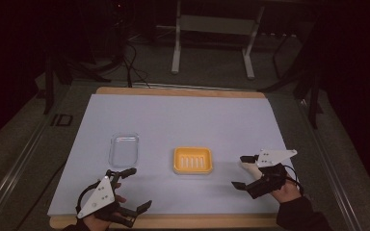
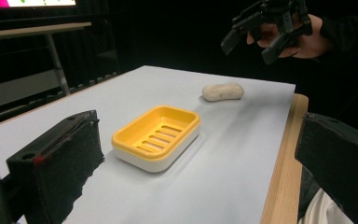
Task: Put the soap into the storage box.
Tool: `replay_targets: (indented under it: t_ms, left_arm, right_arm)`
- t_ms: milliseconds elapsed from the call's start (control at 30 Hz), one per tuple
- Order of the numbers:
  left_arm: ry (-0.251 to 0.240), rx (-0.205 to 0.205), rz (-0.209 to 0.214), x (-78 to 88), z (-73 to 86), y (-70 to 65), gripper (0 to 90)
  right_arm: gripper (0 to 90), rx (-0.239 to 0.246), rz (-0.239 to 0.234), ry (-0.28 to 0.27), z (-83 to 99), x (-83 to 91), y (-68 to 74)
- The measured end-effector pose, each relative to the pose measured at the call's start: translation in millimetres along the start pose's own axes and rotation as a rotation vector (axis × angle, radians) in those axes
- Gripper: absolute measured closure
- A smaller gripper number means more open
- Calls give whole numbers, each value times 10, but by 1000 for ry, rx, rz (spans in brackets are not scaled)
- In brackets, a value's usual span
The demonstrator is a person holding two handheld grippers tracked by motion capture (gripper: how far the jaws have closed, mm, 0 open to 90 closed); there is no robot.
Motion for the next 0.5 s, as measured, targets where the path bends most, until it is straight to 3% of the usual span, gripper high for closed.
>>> replay_targets:
  t_ms: [67,200,500]
  left_arm:
    - [3,0,1,-4,3,0,7]
    - [5,0,1,-9,5,-1,8]
    - [16,-4,6,-19,13,-5,7]
  right_arm:
    - [103,10,2,45,4,-4,1]
    - [103,-11,-60,144,28,-33,11]
    - [104,-58,-83,303,110,-78,-20]
Point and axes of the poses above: each handheld gripper's, and its own axes: x roughly backward along the jaws, z roughly out of its underside, y roughly to its left, the point moved 4 cm from there along -x, roughly forward along the jaws, and after that the axes turned 11 degrees about -z, right-handed, at the moved point
